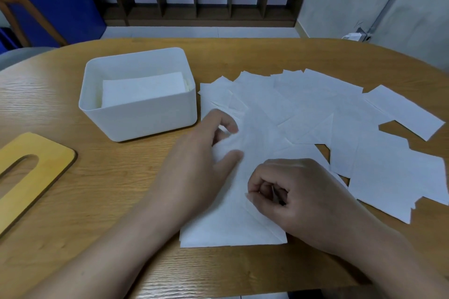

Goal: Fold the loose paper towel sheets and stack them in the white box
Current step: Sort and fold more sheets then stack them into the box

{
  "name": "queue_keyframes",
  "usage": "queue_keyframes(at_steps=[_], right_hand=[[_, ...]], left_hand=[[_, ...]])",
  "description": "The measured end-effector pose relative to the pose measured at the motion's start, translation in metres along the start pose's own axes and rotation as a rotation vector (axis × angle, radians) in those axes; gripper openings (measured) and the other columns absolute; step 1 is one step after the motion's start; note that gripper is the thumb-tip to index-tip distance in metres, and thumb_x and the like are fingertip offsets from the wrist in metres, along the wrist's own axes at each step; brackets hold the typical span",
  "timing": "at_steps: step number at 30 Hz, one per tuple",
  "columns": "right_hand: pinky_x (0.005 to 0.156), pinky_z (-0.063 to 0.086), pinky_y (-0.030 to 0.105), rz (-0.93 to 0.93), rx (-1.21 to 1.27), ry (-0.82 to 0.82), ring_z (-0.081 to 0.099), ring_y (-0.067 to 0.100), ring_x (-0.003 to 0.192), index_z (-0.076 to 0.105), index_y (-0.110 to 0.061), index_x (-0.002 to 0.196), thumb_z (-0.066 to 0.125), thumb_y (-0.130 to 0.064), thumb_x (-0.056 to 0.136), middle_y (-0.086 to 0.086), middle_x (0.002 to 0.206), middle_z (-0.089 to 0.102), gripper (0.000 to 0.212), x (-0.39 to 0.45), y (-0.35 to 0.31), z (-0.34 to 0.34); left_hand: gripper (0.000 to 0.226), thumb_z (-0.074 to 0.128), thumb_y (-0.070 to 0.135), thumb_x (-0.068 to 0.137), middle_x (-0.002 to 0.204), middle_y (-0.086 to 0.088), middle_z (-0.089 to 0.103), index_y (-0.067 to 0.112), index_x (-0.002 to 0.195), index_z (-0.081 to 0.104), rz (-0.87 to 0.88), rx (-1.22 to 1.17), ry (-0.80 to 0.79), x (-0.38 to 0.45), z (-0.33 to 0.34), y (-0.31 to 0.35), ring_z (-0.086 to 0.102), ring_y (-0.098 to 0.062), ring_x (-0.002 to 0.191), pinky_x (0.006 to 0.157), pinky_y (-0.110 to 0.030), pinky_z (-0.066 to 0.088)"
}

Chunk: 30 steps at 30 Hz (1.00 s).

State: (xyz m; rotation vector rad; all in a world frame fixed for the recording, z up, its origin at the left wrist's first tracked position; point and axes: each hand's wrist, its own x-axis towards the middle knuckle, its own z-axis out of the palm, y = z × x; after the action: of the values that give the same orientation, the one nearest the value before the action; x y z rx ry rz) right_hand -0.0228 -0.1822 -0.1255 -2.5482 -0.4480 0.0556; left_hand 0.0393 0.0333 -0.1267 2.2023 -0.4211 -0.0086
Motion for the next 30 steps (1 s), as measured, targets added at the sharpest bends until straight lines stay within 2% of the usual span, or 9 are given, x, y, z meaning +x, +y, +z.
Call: queue_keyframes(at_steps=[5, 10, 14, 17, 19, 22, 24, 27, 30], right_hand=[[0.062, 0.045, 0.016, 0.020, 0.016, 0.010, 0.066, 0.010, 0.076, 0.070, -0.037, 0.087, 0.075, -0.045, 0.098, -0.016, 0.078, 0.067, 0.014, -0.001, 0.001, 0.000], [0.067, 0.052, 0.017, 0.213, 0.359, 0.277, 0.069, 0.012, 0.082, 0.075, -0.039, 0.105, 0.074, -0.068, 0.087, -0.013, 0.091, 0.073, 0.034, 0.002, 0.004, -0.009], [0.081, 0.062, 0.029, 0.319, 0.627, 0.330, 0.075, 0.007, 0.112, 0.063, -0.041, 0.137, 0.060, -0.076, 0.094, -0.019, 0.121, 0.075, 0.056, 0.009, 0.006, -0.013], [0.094, 0.058, 0.038, 0.325, 0.745, 0.222, 0.076, 0.006, 0.111, 0.064, -0.045, 0.138, 0.067, -0.072, 0.095, -0.019, 0.123, 0.078, 0.051, 0.010, 0.000, -0.016], [0.083, 0.055, 0.032, 0.282, 0.706, 0.187, 0.076, 0.006, 0.091, 0.073, -0.039, 0.127, 0.075, -0.053, 0.095, -0.012, 0.105, 0.082, 0.035, 0.008, -0.005, -0.018], [0.062, 0.057, 0.040, 0.230, 0.562, 0.201, 0.073, 0.031, 0.074, 0.083, -0.036, 0.101, 0.081, -0.036, 0.095, -0.001, 0.091, 0.082, 0.007, 0.004, -0.006, -0.017], [0.063, 0.060, 0.055, 0.238, 0.494, 0.158, 0.074, 0.039, 0.076, 0.082, -0.038, 0.095, 0.082, -0.038, 0.095, 0.001, 0.086, 0.081, 0.001, 0.002, -0.007, -0.014], [0.067, 0.062, 0.046, 0.229, 0.355, 0.113, 0.075, 0.017, 0.080, 0.080, -0.042, 0.091, 0.079, -0.047, 0.091, -0.015, 0.088, 0.079, 0.004, -0.001, -0.009, -0.011], [0.064, 0.057, 0.036, 0.175, 0.180, 0.104, 0.070, 0.011, 0.080, 0.077, -0.043, 0.088, 0.077, -0.053, 0.091, -0.021, 0.085, 0.075, 0.010, -0.002, -0.008, -0.006]], left_hand=[[0.034, 0.077, 0.023, 0.102, 0.091, 0.005, 0.074, 0.042, 0.125, 0.061, -0.001, -0.179, 0.149, 0.005, -0.022, 0.002, 0.068, -0.021, 0.074, 0.062, -0.032, 0.052], [0.034, 0.067, 0.009, 0.108, 0.093, -0.009, 0.080, 0.031, 0.134, 0.065, 0.021, -0.448, 0.035, -0.005, -0.036, 0.007, 0.073, -0.044, 0.085, 0.078, -0.063, 0.060], [0.040, 0.064, 0.007, 0.107, 0.098, -0.025, 0.076, 0.030, 0.140, 0.065, -0.015, -0.611, -0.122, -0.016, -0.042, 0.010, 0.070, -0.055, 0.088, 0.075, -0.062, 0.057], [0.044, 0.064, 0.007, 0.106, 0.093, -0.015, 0.075, 0.031, 0.143, 0.064, -0.024, -0.632, -0.273, -0.023, -0.044, 0.007, 0.073, -0.032, 0.077, 0.069, -0.038, 0.057], [0.045, 0.067, 0.009, 0.105, 0.086, -0.009, 0.071, 0.033, 0.143, 0.064, -0.022, -0.567, -0.311, -0.026, -0.045, 0.005, 0.066, -0.022, 0.073, 0.067, -0.031, 0.053], [0.044, 0.077, 0.018, 0.100, 0.085, -0.005, 0.074, 0.039, 0.137, 0.066, -0.036, -0.427, -0.308, -0.029, -0.046, 0.000, 0.072, -0.022, 0.078, 0.077, -0.042, 0.059], [0.041, 0.082, 0.024, 0.098, 0.086, -0.001, 0.077, 0.042, 0.132, 0.069, -0.048, -0.309, -0.302, -0.031, -0.048, -0.004, 0.076, -0.022, 0.082, 0.085, -0.050, 0.062], [0.031, 0.085, 0.029, 0.096, 0.086, 0.001, 0.078, 0.041, 0.121, 0.073, -0.094, -0.230, -0.299, -0.034, -0.049, -0.007, 0.076, -0.020, 0.085, 0.089, -0.053, 0.061], [0.026, 0.086, 0.036, 0.093, 0.091, 0.009, 0.077, 0.044, 0.115, 0.075, -0.098, -0.091, -0.272, -0.036, -0.049, -0.009, 0.073, -0.014, 0.086, 0.085, -0.047, 0.060]])
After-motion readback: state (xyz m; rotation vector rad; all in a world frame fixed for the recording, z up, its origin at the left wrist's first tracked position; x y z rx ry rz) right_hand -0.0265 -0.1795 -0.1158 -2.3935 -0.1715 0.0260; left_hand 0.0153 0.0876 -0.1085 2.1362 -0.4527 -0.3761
